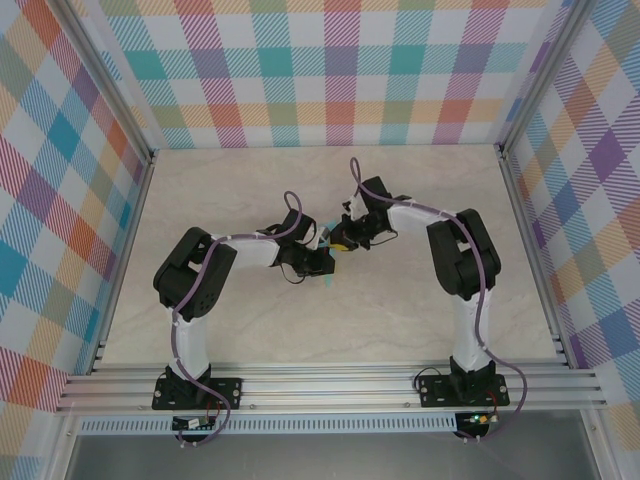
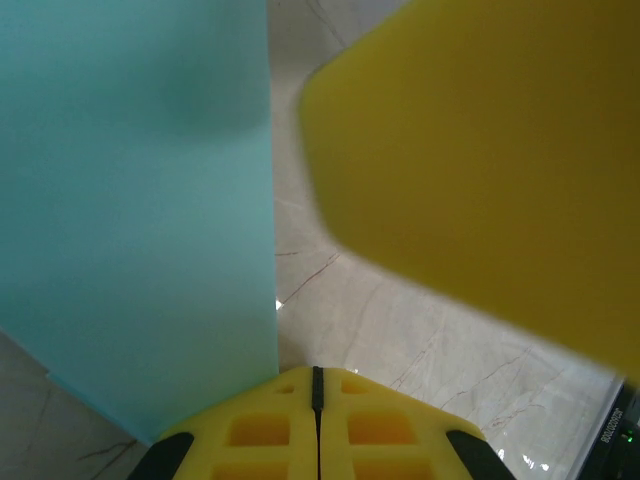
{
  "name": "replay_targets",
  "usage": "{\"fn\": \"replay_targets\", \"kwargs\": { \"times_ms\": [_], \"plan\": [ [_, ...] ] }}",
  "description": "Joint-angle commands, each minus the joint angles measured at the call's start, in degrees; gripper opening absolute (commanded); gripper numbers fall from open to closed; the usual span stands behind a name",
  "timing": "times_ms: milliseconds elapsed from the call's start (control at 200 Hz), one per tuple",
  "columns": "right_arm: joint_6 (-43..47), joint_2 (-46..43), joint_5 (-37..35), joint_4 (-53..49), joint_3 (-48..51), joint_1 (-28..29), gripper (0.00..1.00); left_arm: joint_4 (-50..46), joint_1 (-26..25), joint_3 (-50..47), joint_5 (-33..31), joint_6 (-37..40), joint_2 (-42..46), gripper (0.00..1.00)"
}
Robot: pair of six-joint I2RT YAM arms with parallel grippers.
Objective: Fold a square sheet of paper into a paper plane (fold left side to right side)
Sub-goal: Fold the wing for the fifth time at the center of the table.
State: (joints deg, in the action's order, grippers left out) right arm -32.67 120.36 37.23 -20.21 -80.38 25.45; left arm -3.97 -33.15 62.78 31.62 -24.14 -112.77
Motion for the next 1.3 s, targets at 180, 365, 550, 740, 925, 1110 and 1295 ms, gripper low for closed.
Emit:
{"fn": "replay_targets", "kwargs": {
  "times_ms": [180, 365, 550, 740, 925, 1110, 1295],
  "plan": [
    [0.0, 7.1, -2.3, -3.2, -5.9, 1.1, 0.06, -6.7, -1.2, -3.0, -3.6, 1.1, -1.2, 0.04],
    [1.0, 9.5, -7.1, -8.2, -8.2, 1.2, 0.06, -6.1, -1.3, -4.2, -2.1, 2.0, 0.4, 0.06],
    [0.9, 10.2, -7.4, -8.8, -8.0, 1.1, 0.06, -5.6, -2.3, -7.4, 1.1, 4.2, 3.6, 0.10],
    [1.0, 10.4, -7.8, -9.5, -8.9, 1.1, 0.06, -7.7, -5.3, -9.2, 3.3, 6.9, 5.8, 0.12],
    [0.8, 10.5, -7.5, -9.5, -9.2, 1.1, 0.06, -8.4, -6.9, -10.3, 2.7, 7.9, 7.7, 0.13],
    [0.9, 9.6, -7.1, -9.4, -8.7, 1.1, 0.06, -8.8, -5.6, -8.7, 0.9, 7.2, 13.2, 0.13],
    [0.6, 8.9, -7.1, -9.2, -8.6, 1.1, 0.06, -4.3, -1.4, -8.6, -0.6, 3.9, 15.3, 0.14]
  ]
}}
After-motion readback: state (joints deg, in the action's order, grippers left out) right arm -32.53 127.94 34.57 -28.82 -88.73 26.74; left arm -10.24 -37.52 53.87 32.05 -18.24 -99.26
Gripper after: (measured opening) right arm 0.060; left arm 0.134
